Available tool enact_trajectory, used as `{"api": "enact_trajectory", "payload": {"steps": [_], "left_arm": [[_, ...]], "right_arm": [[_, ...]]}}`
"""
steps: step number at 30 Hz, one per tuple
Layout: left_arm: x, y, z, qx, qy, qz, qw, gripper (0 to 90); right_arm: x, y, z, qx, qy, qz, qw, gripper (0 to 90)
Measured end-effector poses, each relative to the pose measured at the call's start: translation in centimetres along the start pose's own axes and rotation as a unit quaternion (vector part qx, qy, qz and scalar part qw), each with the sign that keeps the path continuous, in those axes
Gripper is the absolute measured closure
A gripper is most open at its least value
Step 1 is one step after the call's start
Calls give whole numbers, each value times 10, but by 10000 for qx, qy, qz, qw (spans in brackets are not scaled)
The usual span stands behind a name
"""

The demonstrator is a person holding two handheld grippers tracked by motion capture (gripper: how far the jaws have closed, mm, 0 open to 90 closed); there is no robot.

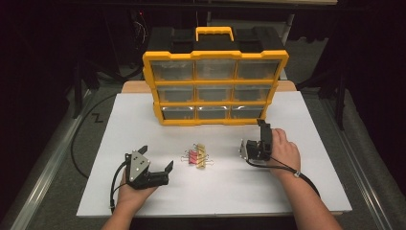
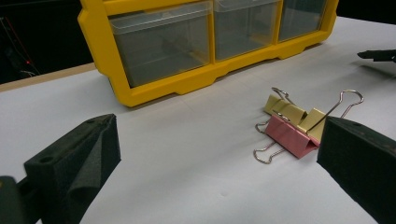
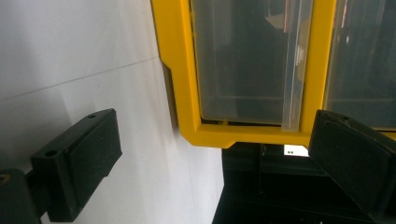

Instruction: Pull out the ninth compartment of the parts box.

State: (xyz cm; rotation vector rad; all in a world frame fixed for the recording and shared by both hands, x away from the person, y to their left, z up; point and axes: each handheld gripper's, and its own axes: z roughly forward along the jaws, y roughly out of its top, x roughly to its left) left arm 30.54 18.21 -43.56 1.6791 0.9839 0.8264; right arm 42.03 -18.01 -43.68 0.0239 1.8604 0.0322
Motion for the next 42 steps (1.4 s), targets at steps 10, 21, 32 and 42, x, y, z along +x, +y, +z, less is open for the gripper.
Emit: {"api": "enact_trajectory", "payload": {"steps": [10, 21, 32, 42], "left_arm": [[-1, 1, -2, 0, 7, 123, 9999, 3], [0, 3, -4, -98, -25, 190, 9998, 3], [0, 2, -3, -52, -74, 208, 9997, 3], [0, 1, -2, 19, -78, 222, 9997, 3]], "right_arm": [[0, 8, 8, 94, -90, -103, 9999, 161], [-23, 24, 19, 80, -357, 15, 9993, 279], [-35, 33, 31, 133, -495, 68, 9987, 493], [-33, 31, 40, 139, -647, 30, 9978, 635]]}}
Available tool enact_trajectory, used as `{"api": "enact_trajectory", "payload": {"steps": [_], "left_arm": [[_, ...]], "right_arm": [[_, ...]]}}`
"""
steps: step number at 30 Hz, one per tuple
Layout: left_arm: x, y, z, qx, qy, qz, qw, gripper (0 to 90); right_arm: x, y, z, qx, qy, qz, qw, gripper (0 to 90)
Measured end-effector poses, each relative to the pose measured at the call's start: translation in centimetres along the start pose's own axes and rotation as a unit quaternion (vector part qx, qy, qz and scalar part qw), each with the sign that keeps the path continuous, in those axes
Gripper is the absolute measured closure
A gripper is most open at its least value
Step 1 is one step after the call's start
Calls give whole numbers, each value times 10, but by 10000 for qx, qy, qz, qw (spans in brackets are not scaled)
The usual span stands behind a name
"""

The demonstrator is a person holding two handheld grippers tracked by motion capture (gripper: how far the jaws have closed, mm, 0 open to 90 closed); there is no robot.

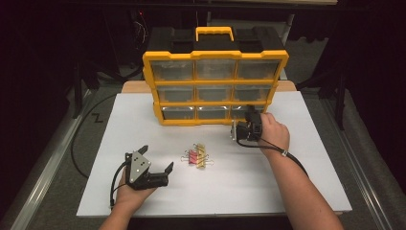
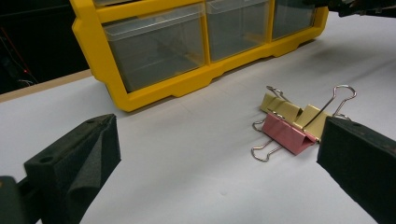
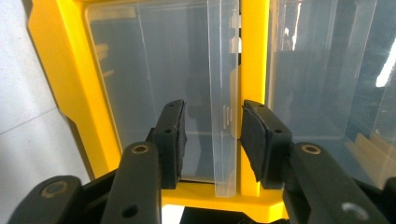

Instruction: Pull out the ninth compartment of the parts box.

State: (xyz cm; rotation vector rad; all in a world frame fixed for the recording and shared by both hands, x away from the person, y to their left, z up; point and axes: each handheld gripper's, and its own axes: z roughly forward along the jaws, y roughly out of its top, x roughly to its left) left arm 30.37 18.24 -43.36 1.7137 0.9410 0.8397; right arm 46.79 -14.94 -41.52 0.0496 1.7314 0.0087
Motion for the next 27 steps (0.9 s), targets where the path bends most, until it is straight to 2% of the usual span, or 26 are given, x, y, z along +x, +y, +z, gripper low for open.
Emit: {"api": "enact_trajectory", "payload": {"steps": [2, 6, 10, 13, 16, 18, 19, 24, 26, 27], "left_arm": [[0, 0, 0, 28, -1, 5, 10000, 3], [0, 0, 0, 29, 1, 7, 10000, 3], [0, 0, 0, 36, 0, 6, 10000, 3], [0, 0, 1, 55, -9, 14, 10000, 3], [0, 0, 0, 46, -10, 11, 10000, 3], [0, 0, 0, 27, -2, -8, 10000, 3], [0, 0, 0, 26, -1, -15, 10000, 3], [1, 0, 0, 18, 9, -17, 10000, 3], [0, 0, 0, 7, 8, -18, 10000, 3], [1, 0, -1, 6, 5, -8, 10000, 3]], "right_arm": [[0, 0, 1, 11, 58, -30, 10000, 655], [1, 0, 1, -74, -98, -27, 9999, 706], [0, 1, 1, -35, -116, 1, 9999, 777], [0, 0, 1, -20, -224, -122, 9997, 783], [0, 0, 1, 28, -143, -62, 9999, 790], [-1, 0, 2, -100, -173, -14, 9998, 793], [-3, 0, 0, -22, -110, -85, 9999, 798], [-5, -1, -4, -27, 55, -28, 10000, 825], [-6, -1, -6, -46, 15, -78, 10000, 825], [-6, -1, -6, -44, 53, -14, 10000, 825]]}}
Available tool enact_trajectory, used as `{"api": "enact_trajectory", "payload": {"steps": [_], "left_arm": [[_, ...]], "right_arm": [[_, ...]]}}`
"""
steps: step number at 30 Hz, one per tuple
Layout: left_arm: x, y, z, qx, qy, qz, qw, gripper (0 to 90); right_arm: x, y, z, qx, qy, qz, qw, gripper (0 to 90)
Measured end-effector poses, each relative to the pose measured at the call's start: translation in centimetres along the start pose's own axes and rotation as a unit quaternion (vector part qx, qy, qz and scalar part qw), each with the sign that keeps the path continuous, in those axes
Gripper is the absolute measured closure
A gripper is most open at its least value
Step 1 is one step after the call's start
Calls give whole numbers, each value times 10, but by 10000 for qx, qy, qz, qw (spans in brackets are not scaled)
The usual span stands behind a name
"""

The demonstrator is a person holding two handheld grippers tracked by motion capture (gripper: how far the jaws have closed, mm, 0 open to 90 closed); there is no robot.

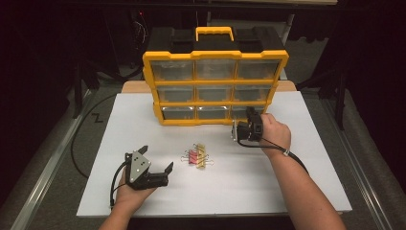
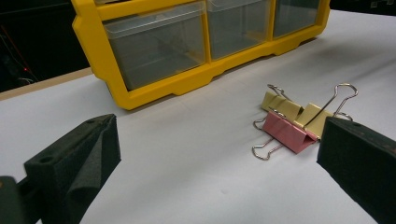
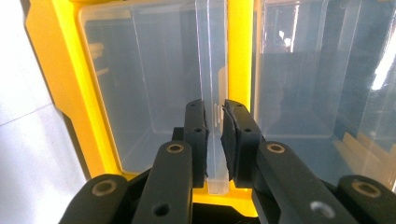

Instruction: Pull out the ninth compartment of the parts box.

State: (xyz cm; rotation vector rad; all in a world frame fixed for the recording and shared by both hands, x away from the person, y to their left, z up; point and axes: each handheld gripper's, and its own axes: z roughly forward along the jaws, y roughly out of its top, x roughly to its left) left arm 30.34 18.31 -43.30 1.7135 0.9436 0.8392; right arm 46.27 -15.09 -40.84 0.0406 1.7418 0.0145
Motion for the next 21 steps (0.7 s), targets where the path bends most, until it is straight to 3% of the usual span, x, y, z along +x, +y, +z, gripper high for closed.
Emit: {"api": "enact_trajectory", "payload": {"steps": [3, 4, 21], "left_arm": [[0, 0, 0, -4, 0, -8, 10000, 3], [0, 0, 0, -6, 2, -18, 10000, 3], [0, 1, -1, -37, -8, -19, 10000, 3]], "right_arm": [[-2, 0, -2, -12, 24, -95, 10000, 825], [-1, 0, -2, -18, 33, -15, 10000, 825], [0, 0, -21, 2, 83, -78, 9999, 825]]}}
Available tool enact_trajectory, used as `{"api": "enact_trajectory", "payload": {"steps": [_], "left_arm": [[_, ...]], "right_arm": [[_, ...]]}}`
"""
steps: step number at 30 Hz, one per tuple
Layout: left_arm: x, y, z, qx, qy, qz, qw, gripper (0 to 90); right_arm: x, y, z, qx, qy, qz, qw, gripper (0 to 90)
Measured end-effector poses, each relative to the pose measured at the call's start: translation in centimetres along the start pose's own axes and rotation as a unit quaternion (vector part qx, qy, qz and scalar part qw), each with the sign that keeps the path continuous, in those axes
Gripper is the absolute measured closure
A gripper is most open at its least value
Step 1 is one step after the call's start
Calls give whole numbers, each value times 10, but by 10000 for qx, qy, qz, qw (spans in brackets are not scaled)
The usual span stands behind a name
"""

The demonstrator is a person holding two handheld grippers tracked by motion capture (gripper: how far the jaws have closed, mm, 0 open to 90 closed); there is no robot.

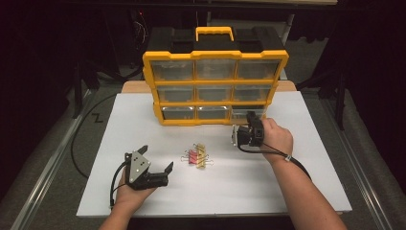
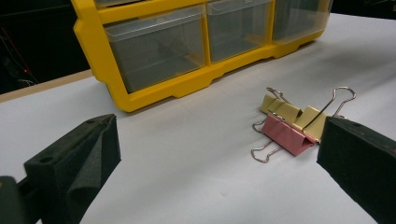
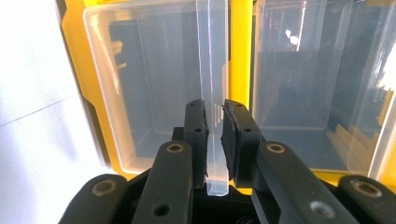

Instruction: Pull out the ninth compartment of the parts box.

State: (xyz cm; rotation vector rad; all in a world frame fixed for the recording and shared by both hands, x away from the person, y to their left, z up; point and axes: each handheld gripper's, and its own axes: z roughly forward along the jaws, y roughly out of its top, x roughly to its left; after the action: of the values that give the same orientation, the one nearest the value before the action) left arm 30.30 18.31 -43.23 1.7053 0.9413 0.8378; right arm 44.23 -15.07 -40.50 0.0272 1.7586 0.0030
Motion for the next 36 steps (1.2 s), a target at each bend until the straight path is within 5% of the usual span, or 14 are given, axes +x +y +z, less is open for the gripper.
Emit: {"api": "enact_trajectory", "payload": {"steps": [26, 36], "left_arm": [[0, 0, 0, -4, -17, -19, 10000, 3], [1, 0, 0, -16, -4, -28, 10000, 3]], "right_arm": [[7, -2, -14, -45, 0, -10, 10000, 809], [2, -2, -11, 30, 209, -116, 9997, 621]]}}
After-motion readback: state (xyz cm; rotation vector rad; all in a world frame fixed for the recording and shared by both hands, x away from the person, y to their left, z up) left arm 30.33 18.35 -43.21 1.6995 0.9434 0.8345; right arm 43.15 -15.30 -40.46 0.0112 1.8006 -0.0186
